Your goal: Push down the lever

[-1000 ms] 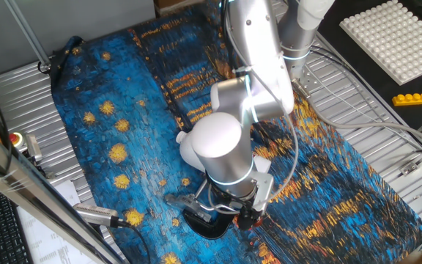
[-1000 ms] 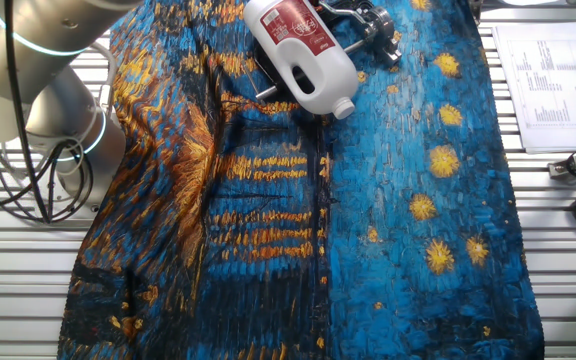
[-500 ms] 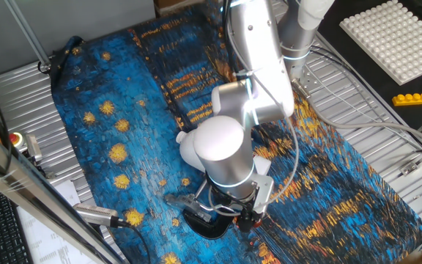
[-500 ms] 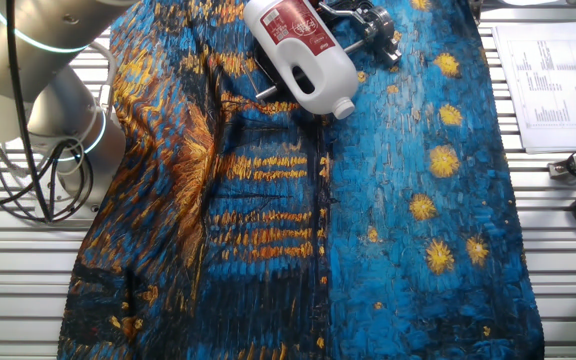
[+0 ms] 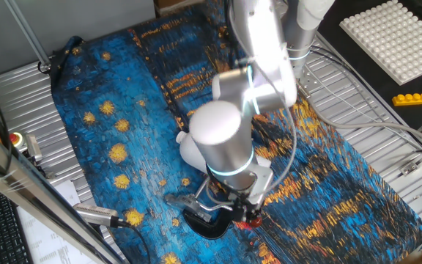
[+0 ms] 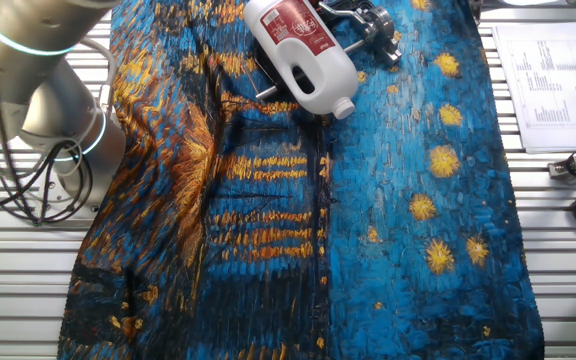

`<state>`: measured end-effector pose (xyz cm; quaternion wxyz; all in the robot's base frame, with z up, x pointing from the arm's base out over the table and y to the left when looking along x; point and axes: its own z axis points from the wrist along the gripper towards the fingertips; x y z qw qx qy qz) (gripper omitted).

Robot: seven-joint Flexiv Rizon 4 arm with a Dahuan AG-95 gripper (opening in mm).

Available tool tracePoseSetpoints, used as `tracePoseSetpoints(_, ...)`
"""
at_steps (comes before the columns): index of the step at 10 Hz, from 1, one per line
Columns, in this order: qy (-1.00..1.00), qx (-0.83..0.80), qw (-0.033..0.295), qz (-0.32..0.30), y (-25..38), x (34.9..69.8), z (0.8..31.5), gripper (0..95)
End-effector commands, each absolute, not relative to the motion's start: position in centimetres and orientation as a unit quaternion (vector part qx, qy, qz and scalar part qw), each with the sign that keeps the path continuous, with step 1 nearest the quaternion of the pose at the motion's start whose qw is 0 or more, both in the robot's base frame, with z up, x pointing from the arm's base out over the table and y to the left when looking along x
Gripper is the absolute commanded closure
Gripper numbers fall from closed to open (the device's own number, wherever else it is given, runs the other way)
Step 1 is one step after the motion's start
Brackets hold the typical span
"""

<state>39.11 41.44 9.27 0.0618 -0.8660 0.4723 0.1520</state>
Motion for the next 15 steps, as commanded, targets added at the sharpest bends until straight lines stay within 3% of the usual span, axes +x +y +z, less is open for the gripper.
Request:
tracePoseSetpoints(1, 0.522, -0.836, 0.065, 0.157, 41.2, 40.1, 11.5, 95.0)
tracePoseSetpoints(7, 0.738, -0.67, 0.055, 0.063, 37.2, 43.4, 17.7, 95.0)
tracePoseSetpoints(9, 0.802, -0.595, 0.034, 0.029, 35.8, 44.2, 18.1, 95.0)
tracePoseSetpoints(12, 0.856, -0.514, 0.042, 0.026, 32.2, 47.2, 17.8, 95.0)
tracePoseSetpoints(15, 0.923, -0.381, 0.031, 0.042, 31.3, 47.8, 17.7, 95.0)
